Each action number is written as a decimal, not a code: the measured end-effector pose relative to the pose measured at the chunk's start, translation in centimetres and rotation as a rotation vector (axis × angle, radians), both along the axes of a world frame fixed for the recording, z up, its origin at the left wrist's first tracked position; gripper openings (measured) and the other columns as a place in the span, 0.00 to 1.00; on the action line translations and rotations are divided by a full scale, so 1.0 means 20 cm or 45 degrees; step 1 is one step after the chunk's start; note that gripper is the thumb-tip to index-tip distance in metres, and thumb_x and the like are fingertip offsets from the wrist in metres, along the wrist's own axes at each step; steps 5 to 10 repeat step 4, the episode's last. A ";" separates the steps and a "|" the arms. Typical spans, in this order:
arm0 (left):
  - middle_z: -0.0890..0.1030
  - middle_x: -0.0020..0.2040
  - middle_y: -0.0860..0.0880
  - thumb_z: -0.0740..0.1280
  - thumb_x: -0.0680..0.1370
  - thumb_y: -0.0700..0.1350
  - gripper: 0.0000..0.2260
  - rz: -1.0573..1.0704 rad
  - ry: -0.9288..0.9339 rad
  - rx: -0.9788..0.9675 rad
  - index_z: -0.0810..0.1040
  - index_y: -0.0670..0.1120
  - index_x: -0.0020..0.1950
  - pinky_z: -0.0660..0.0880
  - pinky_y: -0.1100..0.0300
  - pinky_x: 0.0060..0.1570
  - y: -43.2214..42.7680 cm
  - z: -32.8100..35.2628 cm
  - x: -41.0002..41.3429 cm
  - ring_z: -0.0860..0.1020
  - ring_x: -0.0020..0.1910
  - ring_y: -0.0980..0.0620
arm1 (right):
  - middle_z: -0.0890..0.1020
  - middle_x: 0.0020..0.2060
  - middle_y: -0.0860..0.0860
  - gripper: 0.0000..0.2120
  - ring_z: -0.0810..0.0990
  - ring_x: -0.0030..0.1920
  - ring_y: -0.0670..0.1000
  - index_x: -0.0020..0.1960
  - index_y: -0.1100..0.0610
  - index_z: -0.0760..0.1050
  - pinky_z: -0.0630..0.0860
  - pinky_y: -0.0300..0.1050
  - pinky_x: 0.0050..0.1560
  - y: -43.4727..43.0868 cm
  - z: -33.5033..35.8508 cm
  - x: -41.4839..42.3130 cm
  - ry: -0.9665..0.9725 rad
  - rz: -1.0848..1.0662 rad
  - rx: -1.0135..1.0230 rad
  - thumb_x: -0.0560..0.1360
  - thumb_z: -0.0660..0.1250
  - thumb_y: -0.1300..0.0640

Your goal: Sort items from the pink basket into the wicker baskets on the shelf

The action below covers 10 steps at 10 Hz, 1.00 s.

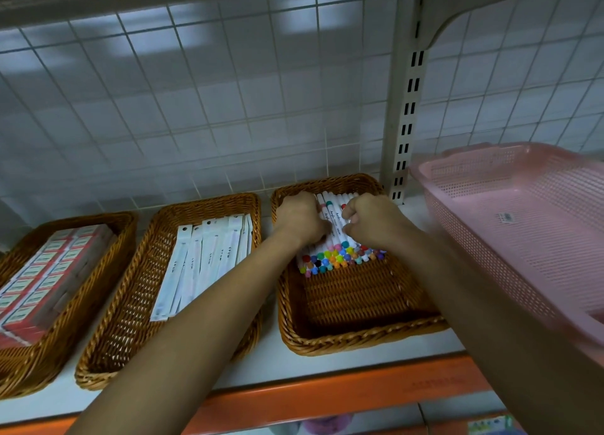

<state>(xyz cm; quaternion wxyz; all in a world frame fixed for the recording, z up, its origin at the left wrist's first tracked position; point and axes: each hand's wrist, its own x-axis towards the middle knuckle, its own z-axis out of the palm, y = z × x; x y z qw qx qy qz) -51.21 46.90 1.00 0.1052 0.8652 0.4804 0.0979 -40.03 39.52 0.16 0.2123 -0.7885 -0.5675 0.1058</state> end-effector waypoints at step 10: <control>0.78 0.57 0.42 0.66 0.77 0.51 0.17 -0.032 -0.009 0.057 0.76 0.41 0.59 0.72 0.54 0.54 -0.03 -0.01 -0.04 0.75 0.59 0.44 | 0.80 0.54 0.57 0.13 0.78 0.53 0.56 0.58 0.60 0.77 0.75 0.44 0.49 -0.01 0.02 -0.07 -0.259 -0.066 -0.072 0.74 0.65 0.59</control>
